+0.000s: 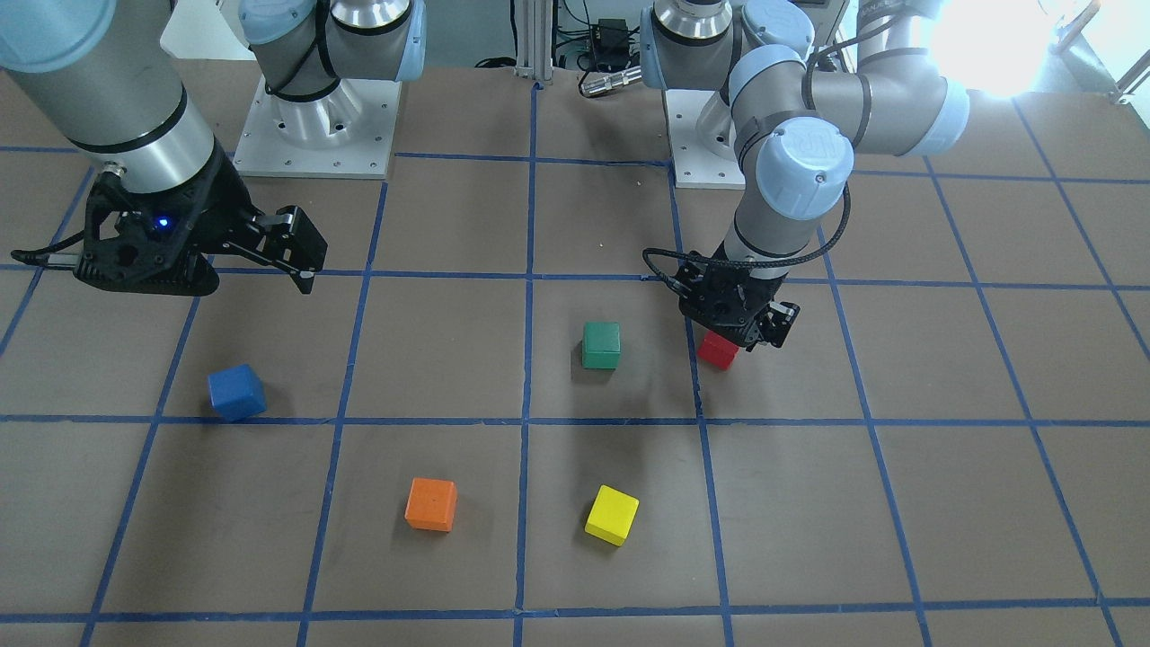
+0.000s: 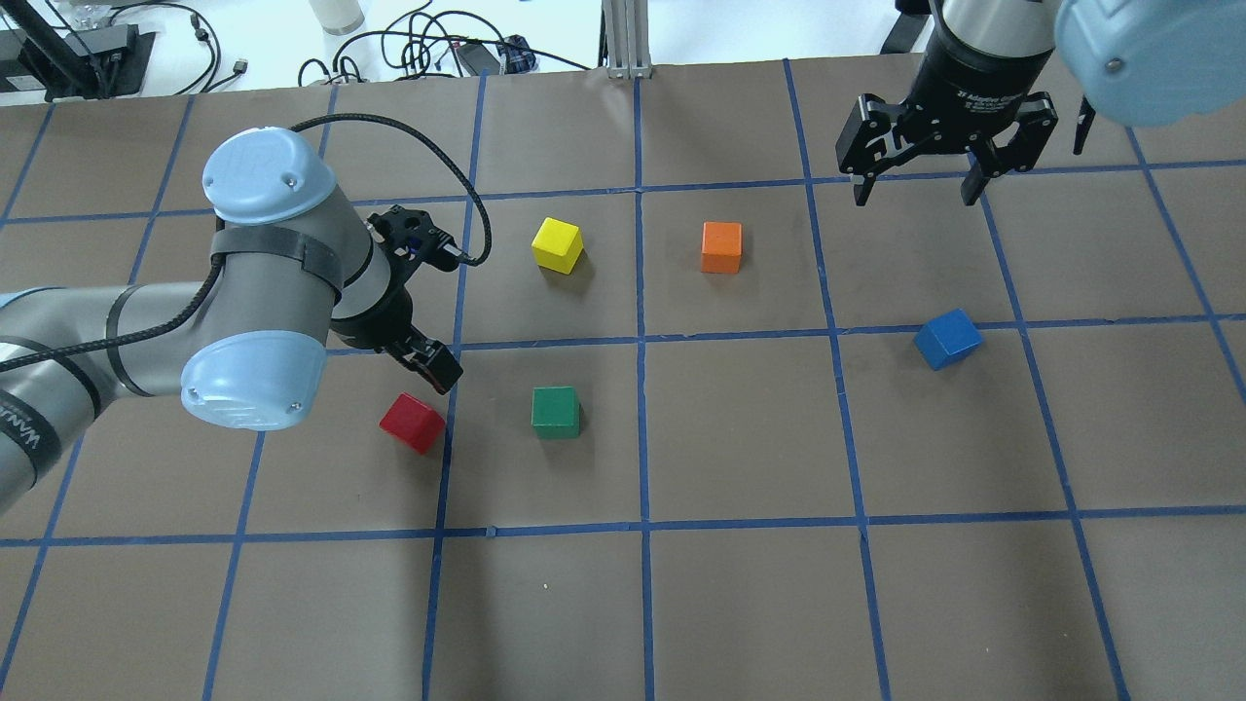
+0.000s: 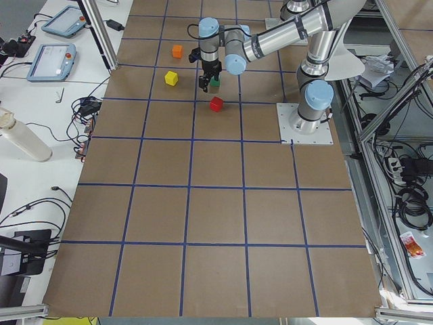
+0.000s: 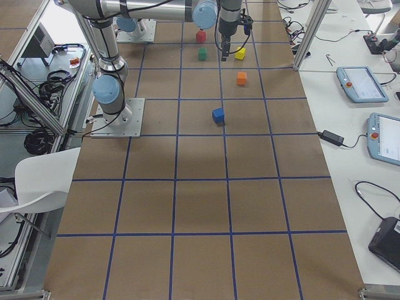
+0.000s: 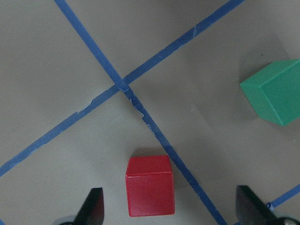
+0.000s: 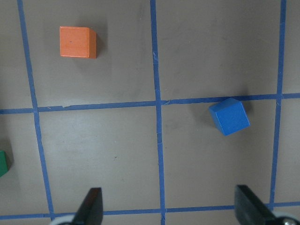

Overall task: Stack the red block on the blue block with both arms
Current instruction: 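Lower the open left gripper over the red cube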

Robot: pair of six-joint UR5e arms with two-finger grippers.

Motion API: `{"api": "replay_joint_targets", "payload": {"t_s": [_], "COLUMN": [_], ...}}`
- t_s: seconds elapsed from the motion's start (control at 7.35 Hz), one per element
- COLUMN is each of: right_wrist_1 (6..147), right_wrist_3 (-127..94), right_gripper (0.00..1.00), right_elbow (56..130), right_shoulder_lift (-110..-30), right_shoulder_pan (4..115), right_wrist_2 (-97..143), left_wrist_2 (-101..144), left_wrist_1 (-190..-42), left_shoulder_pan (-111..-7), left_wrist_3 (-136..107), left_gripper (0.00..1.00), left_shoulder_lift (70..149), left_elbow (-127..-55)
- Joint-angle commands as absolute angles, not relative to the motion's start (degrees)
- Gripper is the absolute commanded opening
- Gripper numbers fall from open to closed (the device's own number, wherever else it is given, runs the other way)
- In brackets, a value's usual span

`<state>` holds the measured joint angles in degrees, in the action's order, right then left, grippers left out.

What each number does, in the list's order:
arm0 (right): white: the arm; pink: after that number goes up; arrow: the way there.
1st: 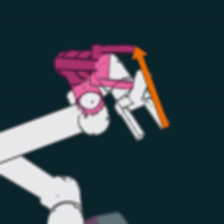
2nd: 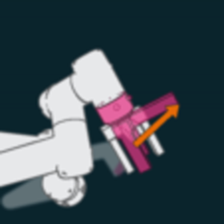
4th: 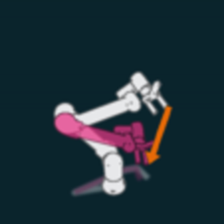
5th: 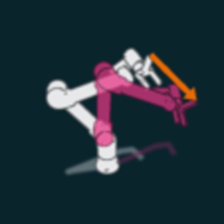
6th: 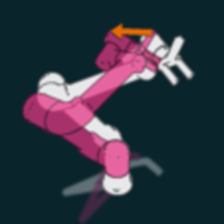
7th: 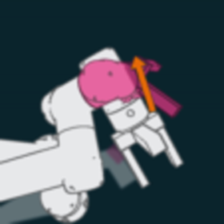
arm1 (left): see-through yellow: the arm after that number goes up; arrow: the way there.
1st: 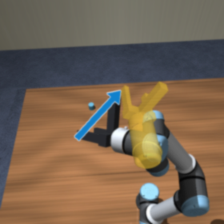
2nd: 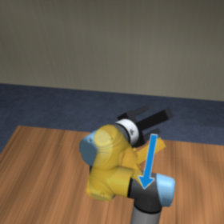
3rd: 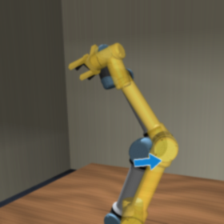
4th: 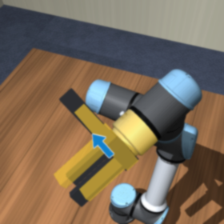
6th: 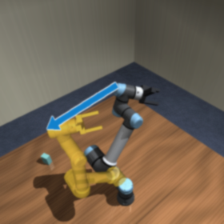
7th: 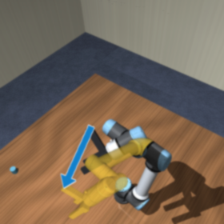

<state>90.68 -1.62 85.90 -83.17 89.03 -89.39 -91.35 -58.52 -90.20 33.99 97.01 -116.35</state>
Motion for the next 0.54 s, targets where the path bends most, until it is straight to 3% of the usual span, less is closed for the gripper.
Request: {"api": "replay_joint_targets", "payload": {"t_s": [0.0,0.41], "right_wrist_1": [90.6,90.6], "right_wrist_3": [-1.8,-1.9], "right_gripper": [1.0,1.0], "right_elbow": [86.0,86.0], "right_shoulder_lift": [-83.1,-83.1], "right_shoulder_pan": [89.0,89.0], "right_wrist_2": [-89.4,-89.4], "left_wrist_2": [-92.0,-92.1], "left_wrist_1": [-53.5,-51.2], "left_shoulder_pan": [-89.9,-88.5], "left_wrist_3": [31.7,32.3], "left_gripper": [0.99,0.99], "left_shoulder_lift": [98.8,100.9], "left_elbow": [-118.3,-120.7]}}
